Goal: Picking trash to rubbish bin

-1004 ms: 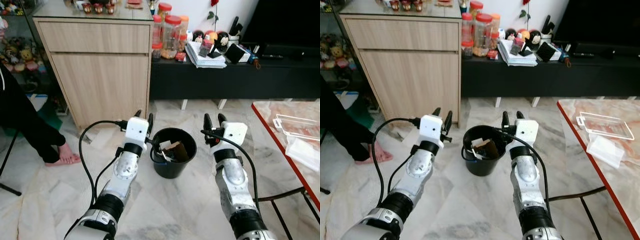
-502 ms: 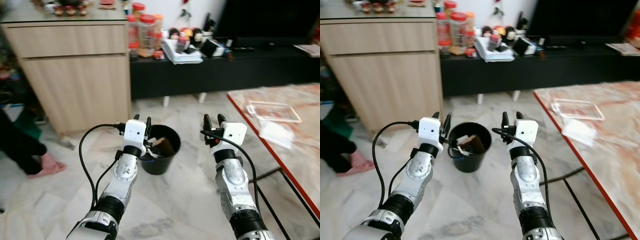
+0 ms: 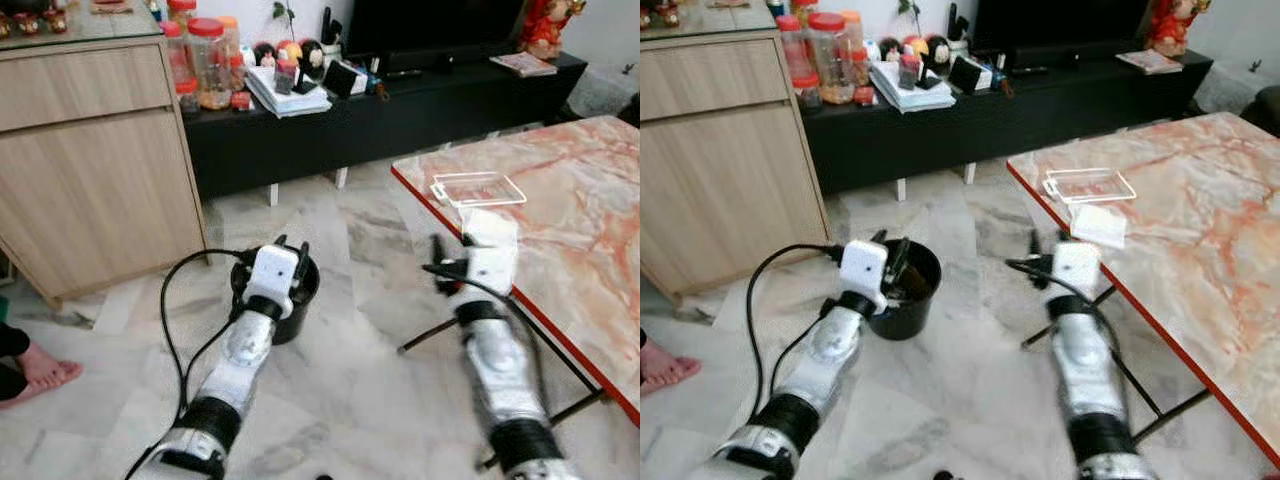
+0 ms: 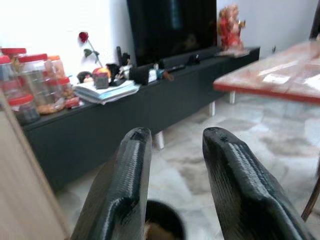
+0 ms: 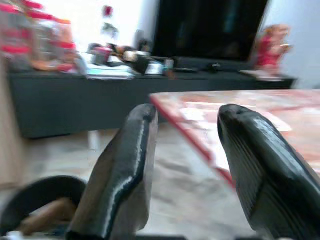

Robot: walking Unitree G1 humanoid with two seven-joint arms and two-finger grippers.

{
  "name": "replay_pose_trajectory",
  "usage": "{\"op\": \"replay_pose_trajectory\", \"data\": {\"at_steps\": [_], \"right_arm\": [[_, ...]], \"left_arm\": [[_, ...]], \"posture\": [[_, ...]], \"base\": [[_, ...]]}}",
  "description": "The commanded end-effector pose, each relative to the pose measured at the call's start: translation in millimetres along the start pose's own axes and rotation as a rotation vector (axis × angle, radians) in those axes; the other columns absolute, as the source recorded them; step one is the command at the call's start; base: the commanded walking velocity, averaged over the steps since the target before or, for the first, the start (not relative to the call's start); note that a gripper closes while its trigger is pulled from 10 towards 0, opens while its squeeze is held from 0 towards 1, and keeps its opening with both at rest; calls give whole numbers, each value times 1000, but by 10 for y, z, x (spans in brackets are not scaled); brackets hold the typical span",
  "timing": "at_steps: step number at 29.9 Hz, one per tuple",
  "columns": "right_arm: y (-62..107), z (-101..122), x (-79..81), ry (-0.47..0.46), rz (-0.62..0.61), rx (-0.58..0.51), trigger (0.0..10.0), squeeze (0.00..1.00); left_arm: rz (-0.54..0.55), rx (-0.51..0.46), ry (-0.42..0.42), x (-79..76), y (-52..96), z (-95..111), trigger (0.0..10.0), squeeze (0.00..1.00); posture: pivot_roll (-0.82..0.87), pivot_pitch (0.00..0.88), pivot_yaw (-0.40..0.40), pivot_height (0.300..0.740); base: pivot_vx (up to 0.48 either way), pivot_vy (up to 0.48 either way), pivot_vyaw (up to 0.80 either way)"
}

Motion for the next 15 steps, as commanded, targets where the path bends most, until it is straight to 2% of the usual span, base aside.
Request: {"op": "replay_pose_trajectory", "data": {"at_steps": [1, 8, 13, 15], "right_arm": [[54, -41, -113, 36, -6, 23, 10000, 0], [109, -26, -271, 85, -25, 25, 10000, 0], [125, -53, -293, 93, -28, 34, 10000, 0], [143, -53, -317, 109, -25, 34, 10000, 0]], "left_arm": [[1, 6, -16, 65, 15, -12, 10000, 0], [6, 35, -60, 254, 83, -105, 10000, 0], [-23, 51, -54, 245, 131, -146, 10000, 0], [-57, 51, -77, 227, 174, -173, 10000, 0]], "posture": [[129, 50, -88, 740], [131, 35, -81, 740], [136, 31, -76, 740], [136, 24, -67, 740]], "base": [[0, 0, -800], [0, 0, -800], [0, 0, -800], [0, 0, -788]]}}
Point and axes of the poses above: a point about 5 cm out from each wrist's last joint towards the gripper, its own y axis pointing back from the gripper into the wrist, its own z axis along the axis of the wrist's last joint, x = y × z, the point moved 2 cm from there along -y, pointing out of the wrist towards the gripper, and after that the axes turned 11 degrees about -y, right-handed, at the moved point
